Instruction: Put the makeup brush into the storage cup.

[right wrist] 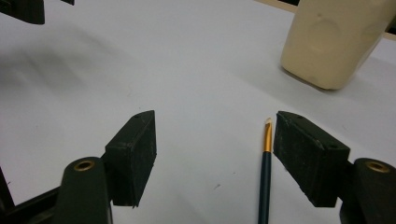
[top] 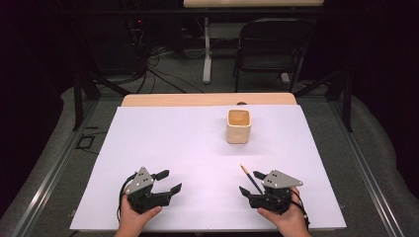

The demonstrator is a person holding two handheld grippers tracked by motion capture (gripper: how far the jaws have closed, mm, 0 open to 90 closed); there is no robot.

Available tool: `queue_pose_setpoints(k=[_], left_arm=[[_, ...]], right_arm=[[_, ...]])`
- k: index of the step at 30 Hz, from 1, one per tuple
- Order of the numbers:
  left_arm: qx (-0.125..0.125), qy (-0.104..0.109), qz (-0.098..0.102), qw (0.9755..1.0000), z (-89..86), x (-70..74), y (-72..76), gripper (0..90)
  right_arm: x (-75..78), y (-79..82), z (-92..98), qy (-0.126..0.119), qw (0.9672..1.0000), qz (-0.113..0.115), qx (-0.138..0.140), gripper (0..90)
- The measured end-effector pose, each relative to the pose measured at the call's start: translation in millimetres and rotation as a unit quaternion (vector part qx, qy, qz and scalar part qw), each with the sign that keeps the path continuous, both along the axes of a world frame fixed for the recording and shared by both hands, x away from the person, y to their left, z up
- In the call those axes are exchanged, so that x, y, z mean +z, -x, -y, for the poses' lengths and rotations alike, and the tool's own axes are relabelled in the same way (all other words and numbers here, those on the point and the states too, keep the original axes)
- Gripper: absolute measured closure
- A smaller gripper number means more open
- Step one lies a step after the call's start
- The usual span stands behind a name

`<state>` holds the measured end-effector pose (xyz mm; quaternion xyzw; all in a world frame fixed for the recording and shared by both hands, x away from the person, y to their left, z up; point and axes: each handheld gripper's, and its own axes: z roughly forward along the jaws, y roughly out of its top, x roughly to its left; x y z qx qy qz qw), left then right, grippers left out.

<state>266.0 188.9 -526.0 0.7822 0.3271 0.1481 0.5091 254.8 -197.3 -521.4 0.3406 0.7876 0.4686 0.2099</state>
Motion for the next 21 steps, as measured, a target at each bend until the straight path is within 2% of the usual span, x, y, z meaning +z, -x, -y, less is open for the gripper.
queue_pose_setpoints(k=[9,12,17,21], left_arm=[[-0.005,-0.019,-0.001,0.9998,1.9,-0.4,0.3,33.0],[-0.005,-0.019,-0.001,0.9998,2.4,-0.7,0.3,32.9],[-0.005,-0.017,-0.004,0.9998,3.2,-1.4,0.5,32.9],[-0.005,-0.015,-0.006,0.9999,3.4,-1.7,0.1,33.0]], right_arm=[[3.3,-3.9,4.3,0.003,0.9997,-0.021,-0.012,30.7],[4.4,-5.1,5.2,0.013,0.9994,-0.030,-0.014,31.0],[5.9,-7.8,5.6,0.043,0.9979,-0.047,-0.016,32.7],[5.9,-9.5,6.1,0.048,0.9970,-0.057,-0.021,34.8]])
